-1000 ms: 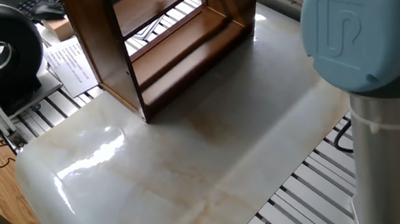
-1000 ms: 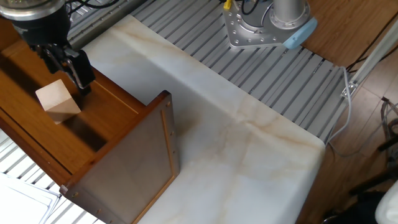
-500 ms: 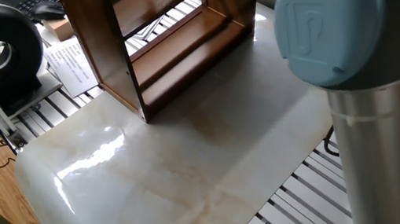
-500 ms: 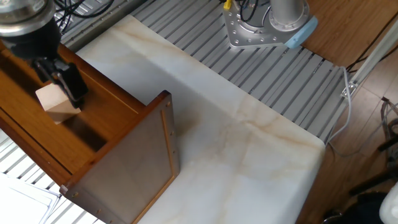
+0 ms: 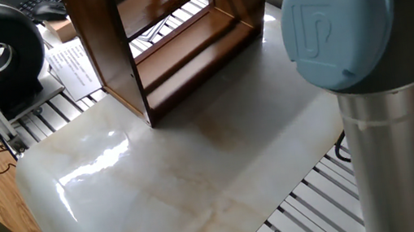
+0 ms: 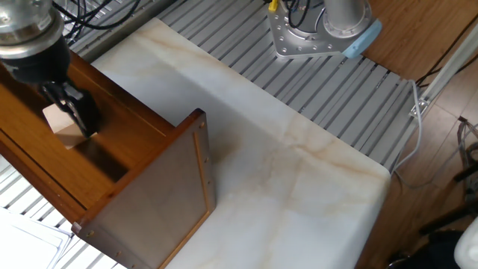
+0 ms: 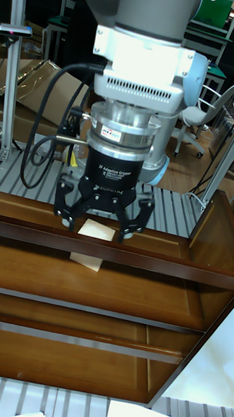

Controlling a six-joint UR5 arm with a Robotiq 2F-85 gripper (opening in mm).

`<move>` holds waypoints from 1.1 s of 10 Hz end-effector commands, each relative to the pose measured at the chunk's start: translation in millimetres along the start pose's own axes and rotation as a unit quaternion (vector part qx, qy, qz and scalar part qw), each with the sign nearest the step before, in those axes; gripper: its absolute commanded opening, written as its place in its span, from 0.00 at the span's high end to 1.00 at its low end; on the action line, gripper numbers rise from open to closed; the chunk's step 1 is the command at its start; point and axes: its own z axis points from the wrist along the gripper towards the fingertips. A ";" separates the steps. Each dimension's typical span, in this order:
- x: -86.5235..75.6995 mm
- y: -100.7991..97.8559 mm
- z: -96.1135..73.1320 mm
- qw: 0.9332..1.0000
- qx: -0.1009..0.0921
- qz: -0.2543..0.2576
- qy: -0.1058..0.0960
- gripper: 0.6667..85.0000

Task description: Take the object down from the shelf

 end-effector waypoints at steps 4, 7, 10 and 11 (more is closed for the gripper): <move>49.6 9.3 -43.8 1.000 -0.003 0.007 0.003 0.99; 70.8 25.1 -58.0 0.999 -0.012 0.029 -0.018 0.99; 91.1 9.2 -58.2 0.999 0.018 -0.028 0.021 0.99; 91.8 23.1 -58.0 0.999 -0.009 -0.047 0.022 0.99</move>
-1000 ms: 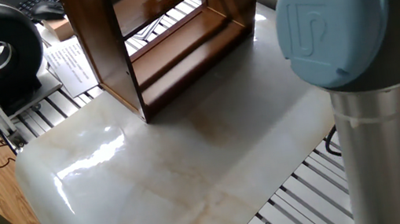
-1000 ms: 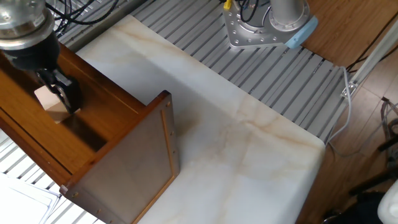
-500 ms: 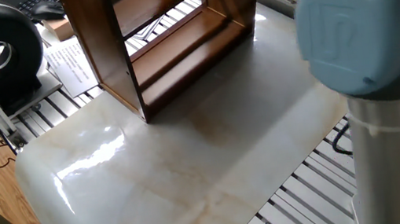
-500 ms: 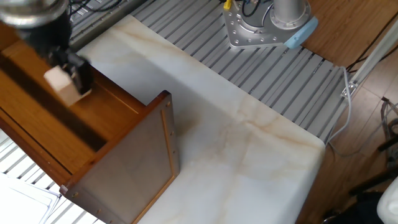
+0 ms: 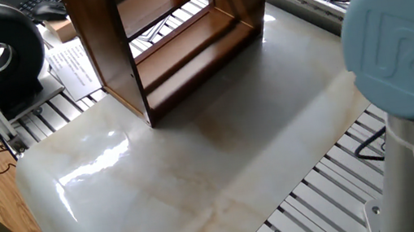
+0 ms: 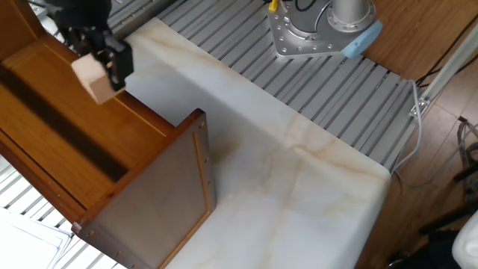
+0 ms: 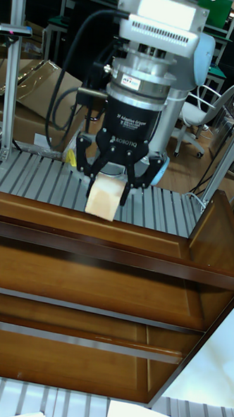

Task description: Take the object down from the shelf

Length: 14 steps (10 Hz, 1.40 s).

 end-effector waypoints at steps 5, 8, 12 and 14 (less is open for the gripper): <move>68.2 23.5 46.9 0.997 -0.060 -0.027 -0.027 0.99; 100.5 -1.6 48.7 0.996 -0.016 -0.074 0.037 0.99; 84.6 12.5 139.4 0.995 -0.045 -0.086 -0.007 0.99; 88.5 4.2 143.6 0.996 -0.026 -0.090 0.007 0.99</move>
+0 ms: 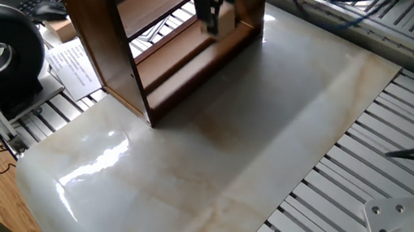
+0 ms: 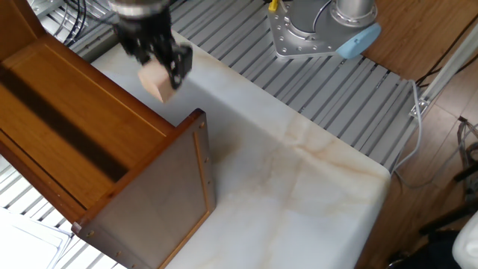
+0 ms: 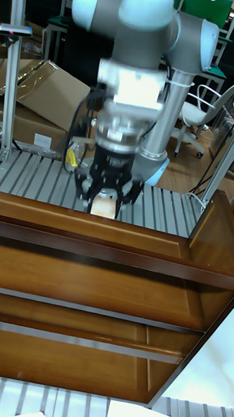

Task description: Take the object down from the shelf

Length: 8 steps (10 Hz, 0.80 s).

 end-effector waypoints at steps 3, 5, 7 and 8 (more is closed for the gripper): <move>18.3 -5.8 26.3 1.000 0.010 0.008 0.028 0.99; 31.0 7.8 70.7 1.000 0.005 0.024 0.005 0.99; 26.7 9.3 106.3 0.999 0.016 0.023 -0.028 0.99; 25.9 5.4 105.1 0.999 0.021 0.014 -0.024 0.99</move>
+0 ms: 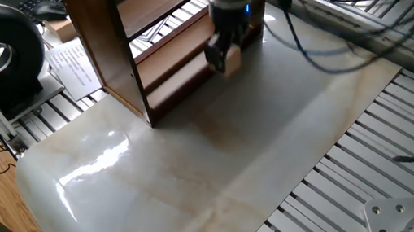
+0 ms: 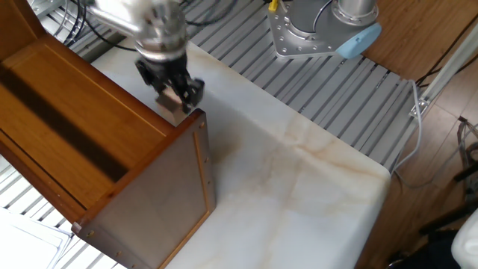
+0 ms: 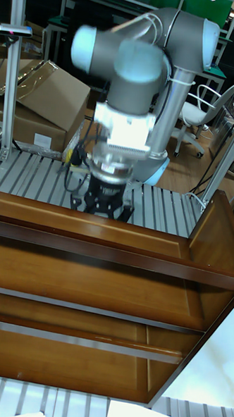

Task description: Take the object down from the shelf

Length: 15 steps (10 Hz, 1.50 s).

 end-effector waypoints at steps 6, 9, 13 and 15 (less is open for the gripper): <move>13.0 17.7 91.2 0.999 -0.045 -0.004 -0.011 0.99; 40.2 -2.5 92.7 0.999 -0.005 0.004 0.040 0.99; 38.4 0.6 102.5 0.999 -0.012 0.004 0.032 0.87; 29.7 -0.1 98.4 0.999 -0.007 -0.038 0.015 0.06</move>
